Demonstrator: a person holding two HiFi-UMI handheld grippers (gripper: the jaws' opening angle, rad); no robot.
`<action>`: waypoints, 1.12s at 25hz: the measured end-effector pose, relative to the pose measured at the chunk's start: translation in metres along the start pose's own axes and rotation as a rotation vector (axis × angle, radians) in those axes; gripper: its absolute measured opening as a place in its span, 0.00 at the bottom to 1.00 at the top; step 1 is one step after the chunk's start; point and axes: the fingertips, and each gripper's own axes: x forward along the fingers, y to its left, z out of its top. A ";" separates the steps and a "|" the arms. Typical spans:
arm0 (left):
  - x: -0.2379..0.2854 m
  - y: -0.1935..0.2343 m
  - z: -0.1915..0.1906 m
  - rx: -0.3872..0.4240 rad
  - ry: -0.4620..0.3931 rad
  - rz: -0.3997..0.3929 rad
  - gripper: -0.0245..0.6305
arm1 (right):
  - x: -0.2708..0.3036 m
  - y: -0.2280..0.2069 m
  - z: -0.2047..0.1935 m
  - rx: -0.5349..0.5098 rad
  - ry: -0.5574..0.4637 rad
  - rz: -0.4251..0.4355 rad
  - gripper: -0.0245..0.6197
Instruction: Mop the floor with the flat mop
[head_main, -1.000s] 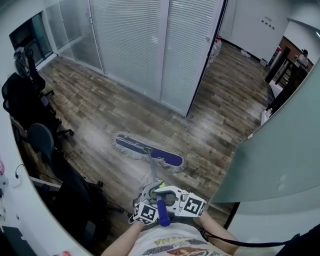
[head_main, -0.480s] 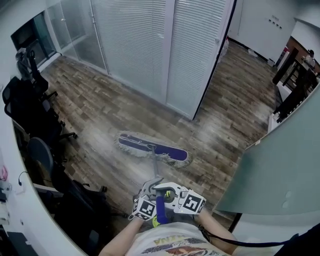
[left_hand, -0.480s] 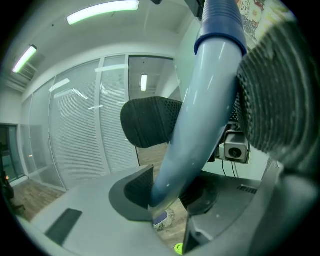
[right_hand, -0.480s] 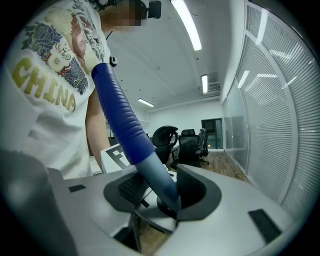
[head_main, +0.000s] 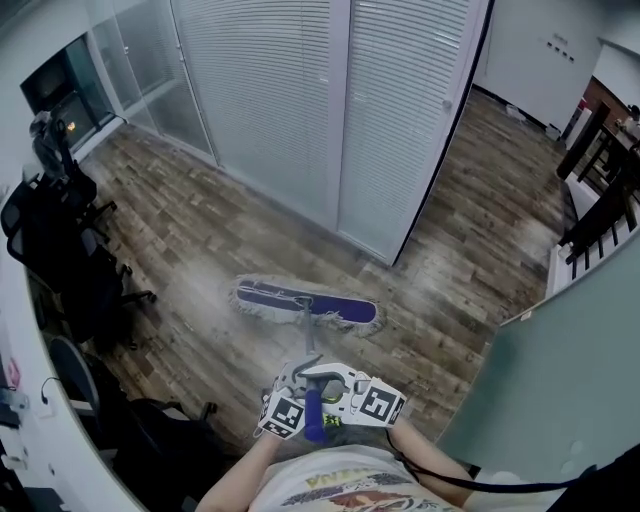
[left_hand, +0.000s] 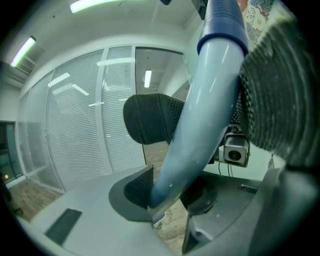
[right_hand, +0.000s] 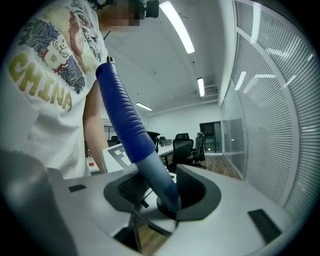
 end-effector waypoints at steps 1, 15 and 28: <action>0.010 0.012 0.001 0.000 0.003 0.005 0.19 | 0.000 -0.015 0.001 -0.002 0.000 0.006 0.30; 0.107 0.156 0.007 0.006 0.004 0.010 0.19 | 0.027 -0.186 0.000 -0.052 0.026 0.021 0.30; 0.182 0.382 -0.005 0.022 -0.008 -0.071 0.20 | 0.135 -0.406 0.023 0.001 -0.010 -0.094 0.30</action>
